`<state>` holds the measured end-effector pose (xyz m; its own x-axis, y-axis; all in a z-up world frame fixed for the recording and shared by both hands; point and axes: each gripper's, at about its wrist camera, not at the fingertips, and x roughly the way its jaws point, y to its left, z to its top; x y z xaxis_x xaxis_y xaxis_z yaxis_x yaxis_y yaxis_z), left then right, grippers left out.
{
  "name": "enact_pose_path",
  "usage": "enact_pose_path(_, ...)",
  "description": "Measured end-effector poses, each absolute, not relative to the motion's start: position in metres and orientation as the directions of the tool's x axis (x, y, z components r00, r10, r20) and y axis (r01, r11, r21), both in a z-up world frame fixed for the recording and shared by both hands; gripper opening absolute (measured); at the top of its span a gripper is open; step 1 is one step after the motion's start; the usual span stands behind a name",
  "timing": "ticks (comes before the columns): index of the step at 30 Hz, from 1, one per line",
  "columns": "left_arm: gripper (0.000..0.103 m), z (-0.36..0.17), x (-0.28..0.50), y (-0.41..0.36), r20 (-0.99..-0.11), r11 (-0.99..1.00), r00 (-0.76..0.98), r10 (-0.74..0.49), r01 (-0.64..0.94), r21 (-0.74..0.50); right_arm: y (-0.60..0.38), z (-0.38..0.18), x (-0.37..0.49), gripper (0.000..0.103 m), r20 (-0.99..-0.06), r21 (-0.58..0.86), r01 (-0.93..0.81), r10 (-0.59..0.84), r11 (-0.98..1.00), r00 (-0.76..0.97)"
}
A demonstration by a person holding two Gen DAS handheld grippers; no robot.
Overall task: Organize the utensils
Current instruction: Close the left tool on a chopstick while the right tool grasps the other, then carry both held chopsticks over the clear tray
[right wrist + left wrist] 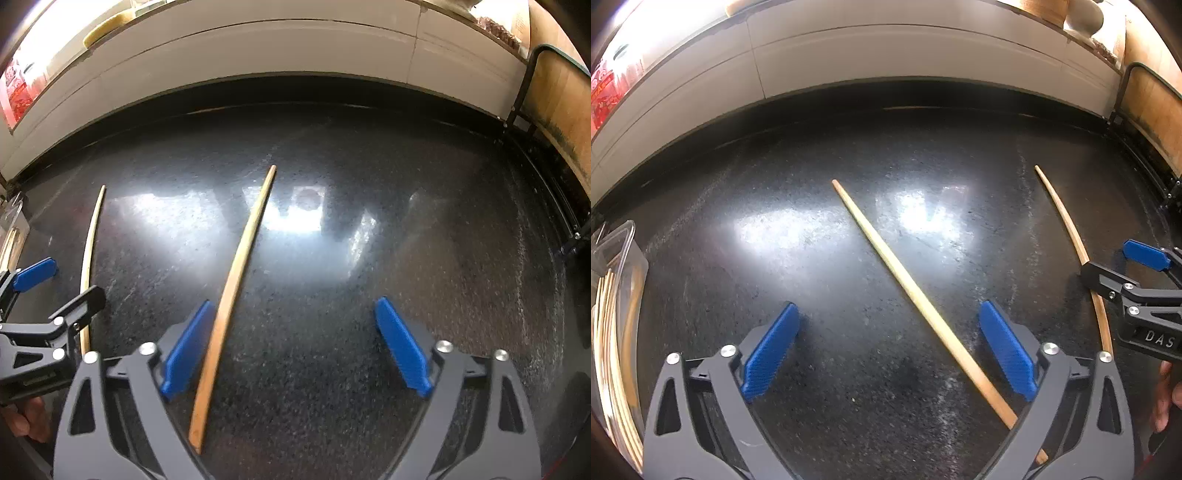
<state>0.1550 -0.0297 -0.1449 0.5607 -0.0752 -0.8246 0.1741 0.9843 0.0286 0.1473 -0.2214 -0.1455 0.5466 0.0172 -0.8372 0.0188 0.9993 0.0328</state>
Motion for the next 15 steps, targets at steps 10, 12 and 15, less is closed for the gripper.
enact_pose_path(10, 0.017, -0.133, 0.146, -0.033, -0.827, 0.989, 0.558, -0.066, 0.147, 0.021, -0.206, -0.139, 0.144, 0.010, -0.837, 0.071, 0.008, 0.056, 0.997, 0.545)
enact_pose_path(12, 0.011, -0.132, 0.151, -0.031, -0.835, 0.990, 0.544, -0.087, 0.144, -0.009, -0.208, -0.139, 0.144, 0.008, -0.835, 0.084, 0.014, 0.063, 0.996, 0.546)
enact_pose_path(15, 0.006, -0.132, 0.153, -0.030, -0.836, 0.991, 0.540, -0.100, 0.133, -0.033, -0.209, -0.138, 0.146, 0.008, -0.838, 0.117, 0.019, 0.089, 0.993, 0.538)
